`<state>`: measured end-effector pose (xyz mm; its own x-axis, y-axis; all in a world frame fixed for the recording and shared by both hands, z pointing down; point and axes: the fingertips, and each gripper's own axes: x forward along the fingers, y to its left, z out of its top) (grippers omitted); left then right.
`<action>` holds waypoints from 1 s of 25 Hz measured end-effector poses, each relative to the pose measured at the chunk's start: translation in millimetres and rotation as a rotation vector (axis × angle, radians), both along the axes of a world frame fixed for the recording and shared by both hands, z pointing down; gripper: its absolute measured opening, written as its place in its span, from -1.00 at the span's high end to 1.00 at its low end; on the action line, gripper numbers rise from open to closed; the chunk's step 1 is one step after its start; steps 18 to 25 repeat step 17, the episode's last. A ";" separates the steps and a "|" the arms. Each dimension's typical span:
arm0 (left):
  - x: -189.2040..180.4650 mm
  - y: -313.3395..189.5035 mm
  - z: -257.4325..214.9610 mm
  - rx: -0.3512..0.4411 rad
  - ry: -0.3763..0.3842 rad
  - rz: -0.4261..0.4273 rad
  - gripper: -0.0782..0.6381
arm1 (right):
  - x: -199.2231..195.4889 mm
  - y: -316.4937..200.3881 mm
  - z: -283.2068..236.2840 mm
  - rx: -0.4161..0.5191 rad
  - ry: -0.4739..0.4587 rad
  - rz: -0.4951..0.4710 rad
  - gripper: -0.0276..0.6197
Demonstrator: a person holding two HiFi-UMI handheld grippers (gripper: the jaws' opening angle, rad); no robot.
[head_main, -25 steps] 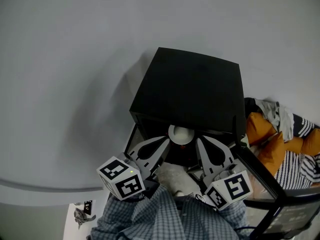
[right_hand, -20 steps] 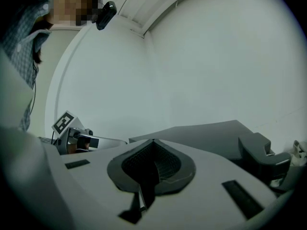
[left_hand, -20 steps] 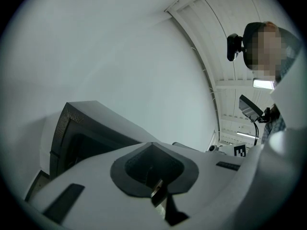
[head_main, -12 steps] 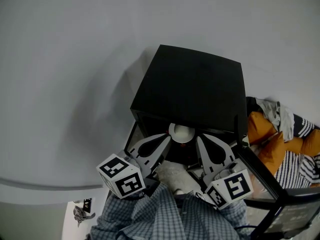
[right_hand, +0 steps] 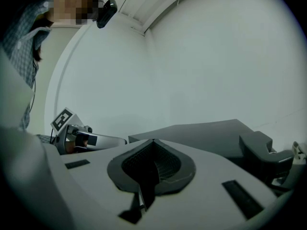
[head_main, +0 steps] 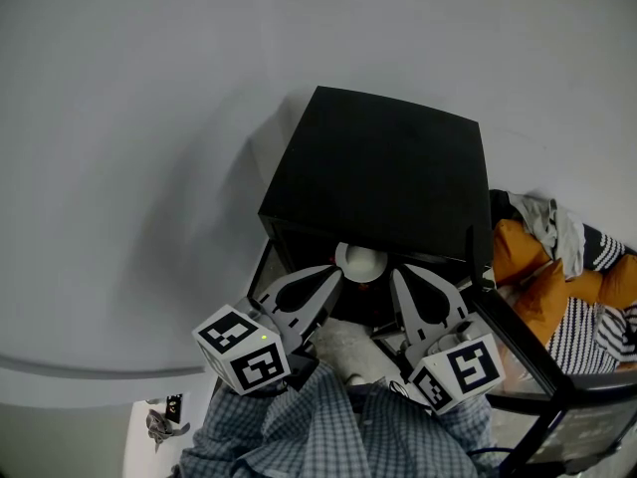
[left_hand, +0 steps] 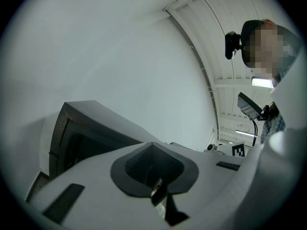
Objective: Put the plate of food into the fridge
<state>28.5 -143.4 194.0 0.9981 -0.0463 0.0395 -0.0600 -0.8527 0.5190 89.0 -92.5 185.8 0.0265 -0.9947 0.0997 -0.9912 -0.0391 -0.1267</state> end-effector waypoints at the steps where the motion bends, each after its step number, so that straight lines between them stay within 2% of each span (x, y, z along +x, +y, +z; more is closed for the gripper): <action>1: 0.0 0.3 0.7 -0.001 0.000 0.002 0.76 | -0.2 -0.5 1.2 -0.003 0.000 0.000 0.90; 25: -5.5 -0.7 4.1 -0.011 -0.015 -0.011 0.76 | -8.8 -8.2 9.3 -0.030 -0.008 -0.032 0.90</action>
